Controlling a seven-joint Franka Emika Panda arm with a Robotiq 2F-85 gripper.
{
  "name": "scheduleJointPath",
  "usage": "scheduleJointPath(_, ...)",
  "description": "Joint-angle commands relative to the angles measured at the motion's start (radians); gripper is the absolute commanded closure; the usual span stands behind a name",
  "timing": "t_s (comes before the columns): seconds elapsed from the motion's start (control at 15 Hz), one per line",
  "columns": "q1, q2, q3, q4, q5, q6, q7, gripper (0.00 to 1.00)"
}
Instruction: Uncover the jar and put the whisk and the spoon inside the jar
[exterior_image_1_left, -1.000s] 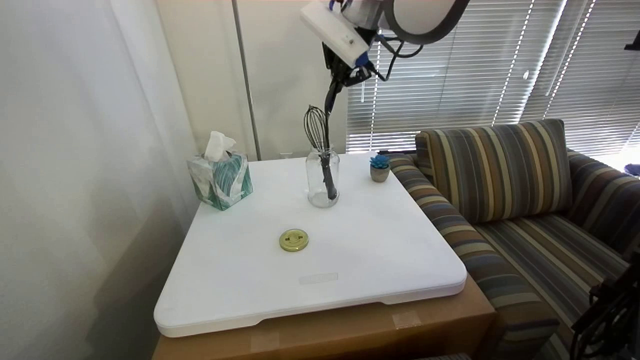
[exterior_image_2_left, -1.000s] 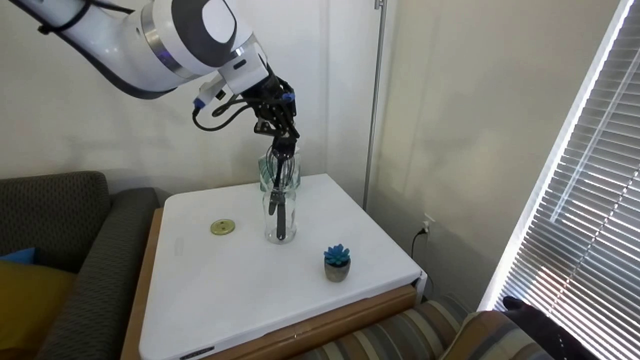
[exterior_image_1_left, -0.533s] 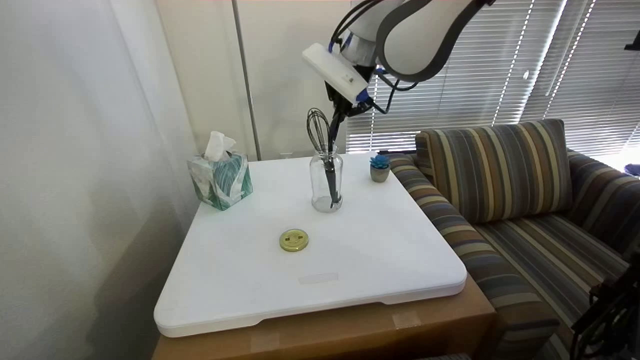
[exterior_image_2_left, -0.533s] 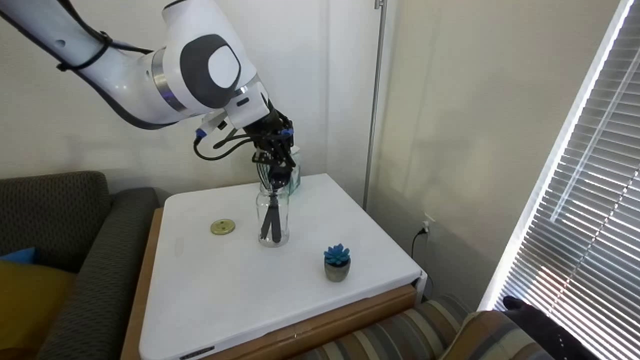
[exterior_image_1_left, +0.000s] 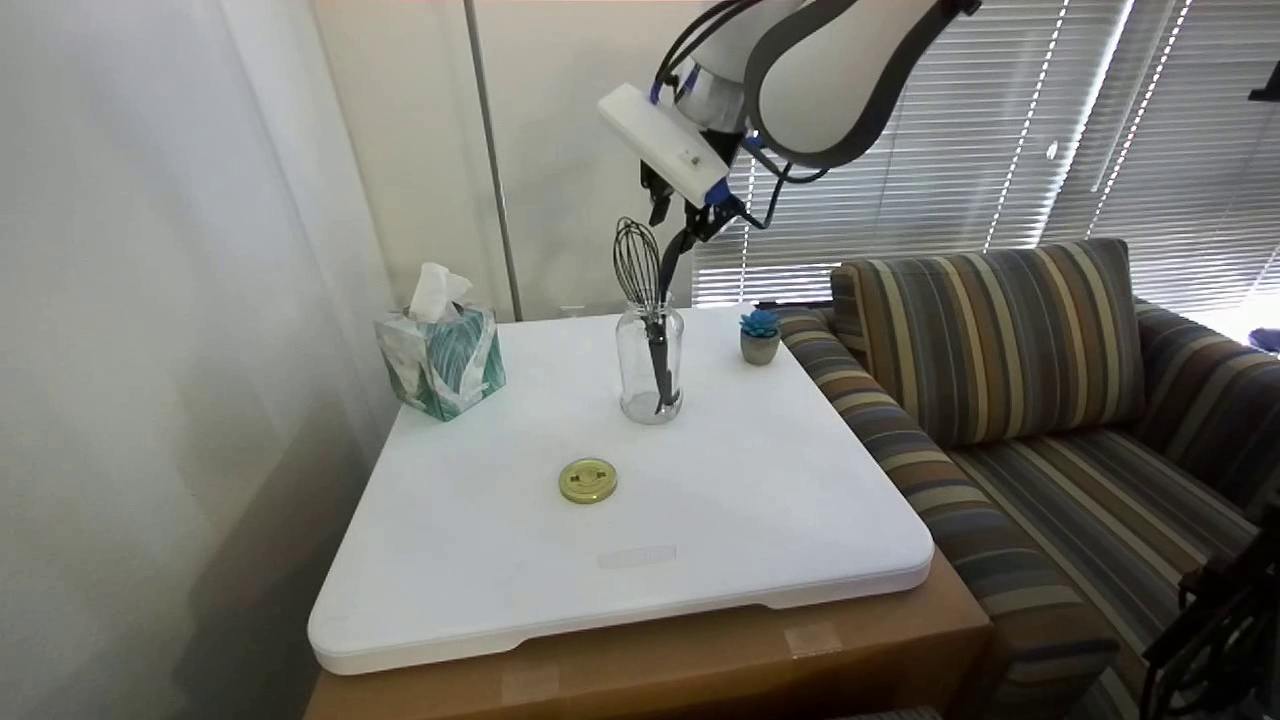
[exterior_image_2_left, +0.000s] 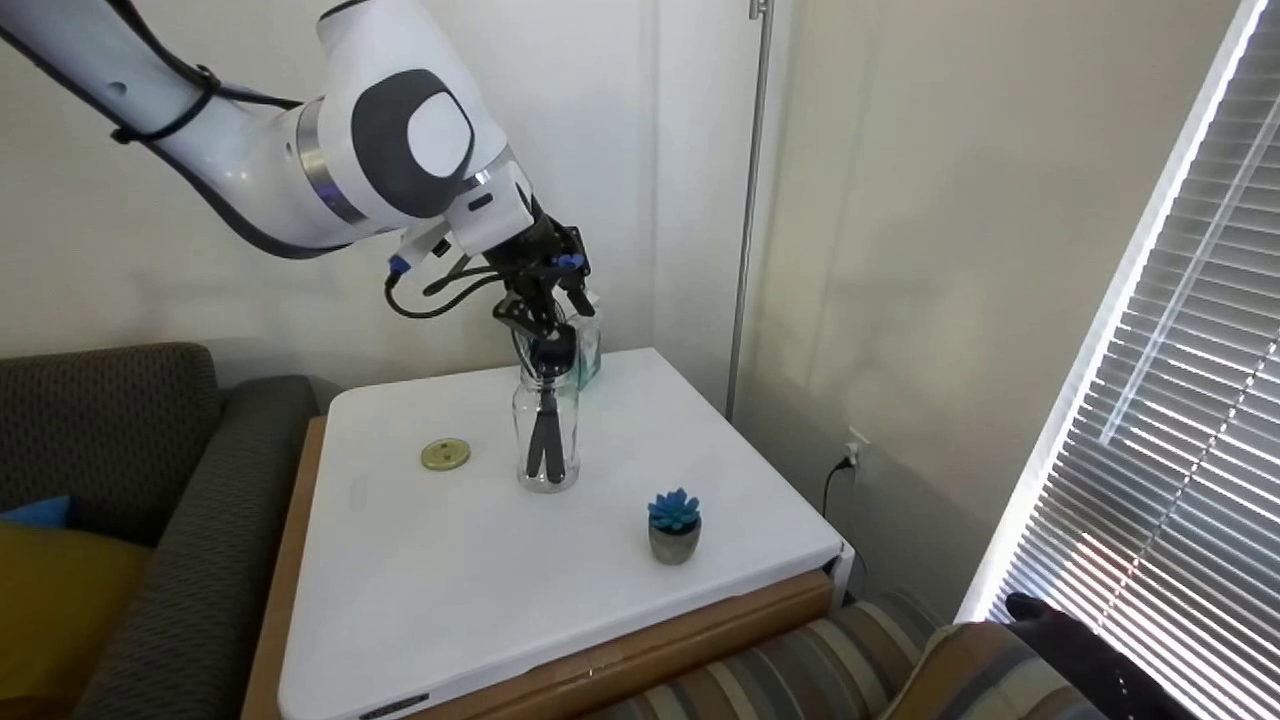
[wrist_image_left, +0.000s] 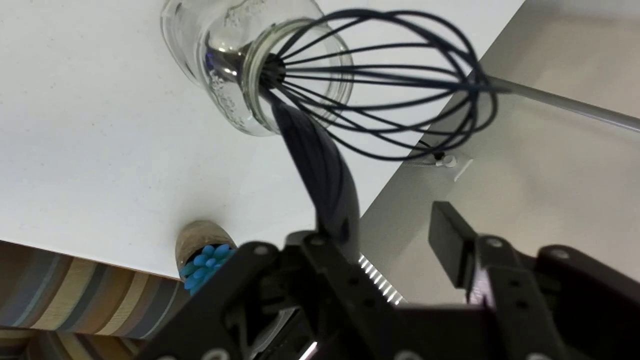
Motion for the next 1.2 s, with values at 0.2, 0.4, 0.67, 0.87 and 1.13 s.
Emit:
scheduleJointPath(0.2,0.095,-0.046,-0.107,-0.014,-0.002,0.016,-0.006,0.01)
scheduleJointPath(0.4,0.107,-0.098,-0.109,-0.013,0.013,-0.077,-0.029,0.00)
scheduleJointPath(0.67,-0.023,-0.201,0.084,0.003,0.140,-0.343,-0.231,0.00)
scheduleJointPath(0.87,-0.084,-0.237,0.156,0.067,0.248,-0.582,-0.349,0.00)
scheduleJointPath(1.13,-0.130,-0.241,0.181,0.154,0.300,-0.802,-0.424,0.00)
